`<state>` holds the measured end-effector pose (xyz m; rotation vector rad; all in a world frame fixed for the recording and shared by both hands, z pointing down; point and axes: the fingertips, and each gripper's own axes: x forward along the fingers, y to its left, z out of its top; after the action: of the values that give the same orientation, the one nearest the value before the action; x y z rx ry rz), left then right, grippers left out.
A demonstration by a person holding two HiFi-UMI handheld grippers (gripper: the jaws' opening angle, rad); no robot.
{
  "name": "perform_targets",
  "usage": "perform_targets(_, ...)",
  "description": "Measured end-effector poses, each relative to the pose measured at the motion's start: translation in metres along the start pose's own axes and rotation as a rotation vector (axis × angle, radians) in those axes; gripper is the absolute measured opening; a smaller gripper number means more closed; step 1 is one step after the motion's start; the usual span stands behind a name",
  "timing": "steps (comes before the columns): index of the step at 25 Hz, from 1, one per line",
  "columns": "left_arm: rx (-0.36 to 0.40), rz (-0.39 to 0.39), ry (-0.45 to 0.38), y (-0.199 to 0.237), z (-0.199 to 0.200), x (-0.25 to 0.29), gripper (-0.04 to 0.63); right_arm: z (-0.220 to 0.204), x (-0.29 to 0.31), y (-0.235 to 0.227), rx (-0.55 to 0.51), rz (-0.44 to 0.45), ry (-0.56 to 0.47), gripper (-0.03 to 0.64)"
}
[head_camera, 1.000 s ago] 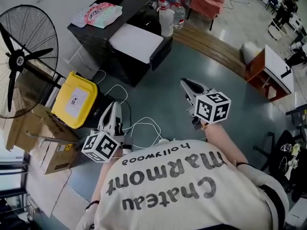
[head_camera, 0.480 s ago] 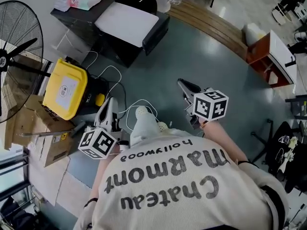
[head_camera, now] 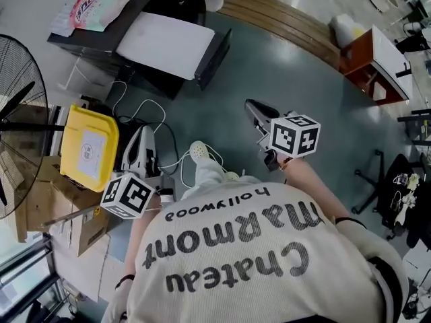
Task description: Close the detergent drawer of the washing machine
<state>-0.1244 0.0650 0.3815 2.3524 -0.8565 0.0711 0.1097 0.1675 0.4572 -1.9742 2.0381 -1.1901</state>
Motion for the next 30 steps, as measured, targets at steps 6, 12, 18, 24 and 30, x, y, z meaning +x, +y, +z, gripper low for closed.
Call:
perform_targets(6,0.028,-0.036,0.007,0.021,0.049,0.034,0.008,0.068,0.035,0.008,0.105,0.034,-0.150,0.031)
perform_targets(12,0.053,-0.057,0.021,0.062,0.082,0.072,0.008,0.067,0.083,-0.024,0.154,-0.064,-0.138,0.031)
perform_targets(18,0.064,-0.053,0.061,0.096,0.086,0.101,0.008,0.036,0.118,-0.053,0.273,-0.097,-0.130,0.032)
perform_targets(24,0.035,-0.029,0.112,0.093,0.071,0.121,0.008,0.015,0.137,-0.076,0.291,-0.092,-0.093,0.035)
perform_targets(30,0.001,0.087,0.069,0.089,0.072,0.118,0.008,0.000,0.162,-0.104,0.335,-0.029,-0.002,0.169)
